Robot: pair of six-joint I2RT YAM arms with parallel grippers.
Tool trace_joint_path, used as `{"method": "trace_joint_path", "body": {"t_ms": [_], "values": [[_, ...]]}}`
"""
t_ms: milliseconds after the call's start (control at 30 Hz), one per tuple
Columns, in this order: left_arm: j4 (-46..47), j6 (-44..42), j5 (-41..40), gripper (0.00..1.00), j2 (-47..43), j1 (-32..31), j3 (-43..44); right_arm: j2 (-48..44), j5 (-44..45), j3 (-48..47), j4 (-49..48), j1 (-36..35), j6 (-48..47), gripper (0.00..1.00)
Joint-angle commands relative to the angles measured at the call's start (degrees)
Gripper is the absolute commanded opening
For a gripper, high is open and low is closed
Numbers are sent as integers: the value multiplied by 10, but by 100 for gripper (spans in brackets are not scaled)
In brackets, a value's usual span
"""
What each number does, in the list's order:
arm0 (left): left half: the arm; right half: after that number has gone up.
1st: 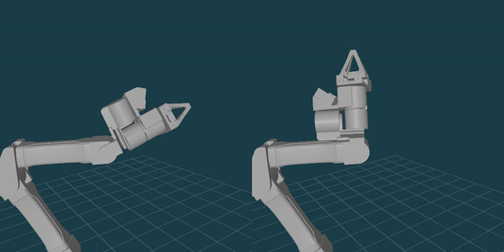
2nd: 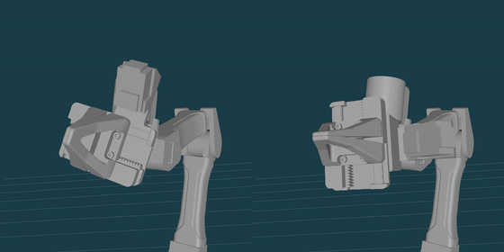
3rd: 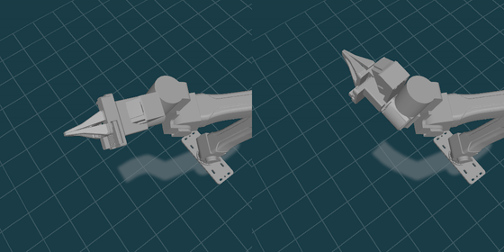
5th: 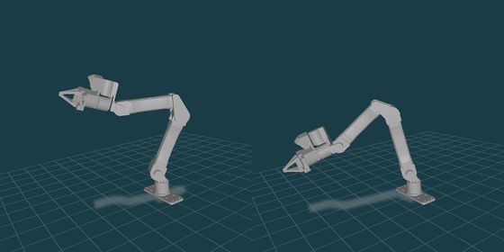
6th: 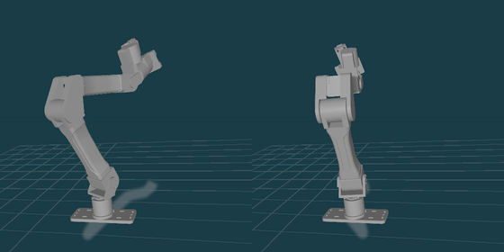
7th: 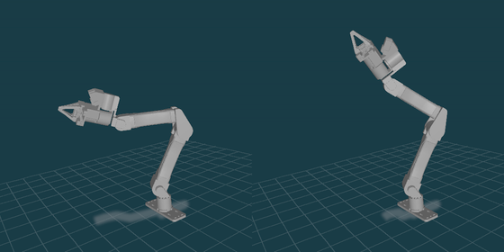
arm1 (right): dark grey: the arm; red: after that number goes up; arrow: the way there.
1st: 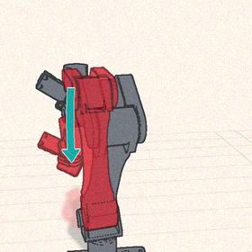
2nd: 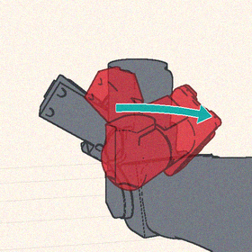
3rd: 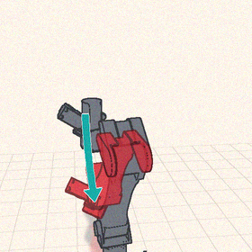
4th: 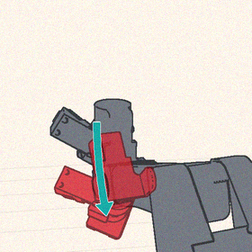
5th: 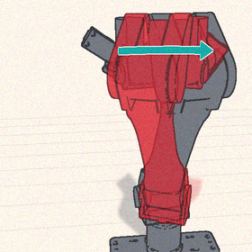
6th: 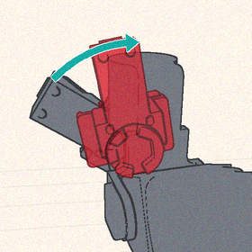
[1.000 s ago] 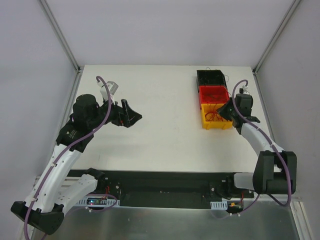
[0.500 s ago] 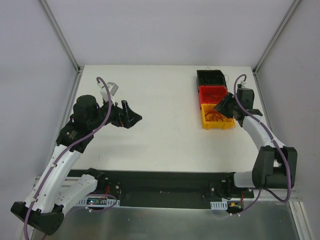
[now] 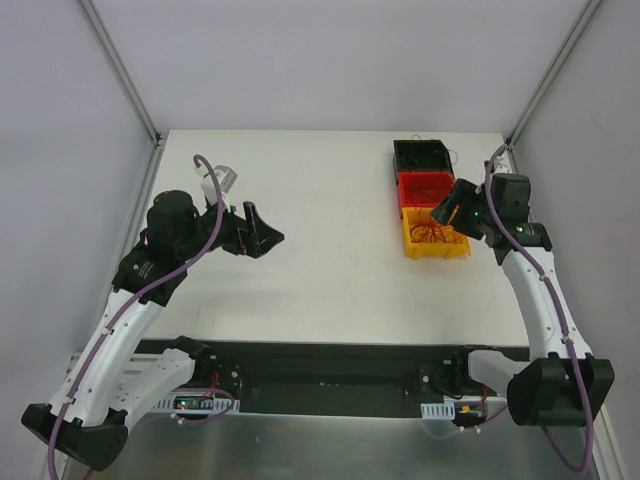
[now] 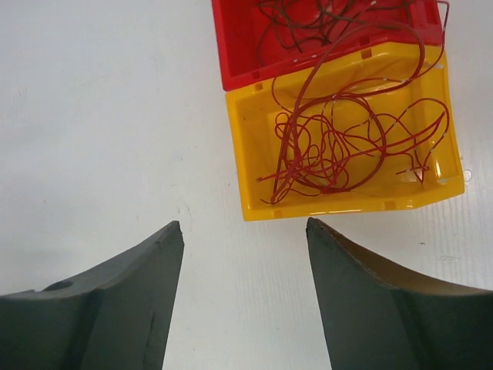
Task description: Untangle the cables
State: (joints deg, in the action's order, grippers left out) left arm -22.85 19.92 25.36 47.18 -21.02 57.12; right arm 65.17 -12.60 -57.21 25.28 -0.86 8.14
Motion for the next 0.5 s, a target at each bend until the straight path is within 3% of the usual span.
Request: {"method": "trace_joint_path", "body": {"t_ms": [0,200,400,467], "values": [[4,-9,-2,89,-21,0,8,-50,18,-58,64,-27,-47,69],[31,-25,-1,90,-92,0,-3,-195,32,-34,52,-75,-97,83],[112,-25,-50,99,-214,0,-60,-355,14,31,1,-86,-128,100],[129,-20,-76,99,-247,-1,-81,-397,-1,61,-18,-87,-131,96]]}}
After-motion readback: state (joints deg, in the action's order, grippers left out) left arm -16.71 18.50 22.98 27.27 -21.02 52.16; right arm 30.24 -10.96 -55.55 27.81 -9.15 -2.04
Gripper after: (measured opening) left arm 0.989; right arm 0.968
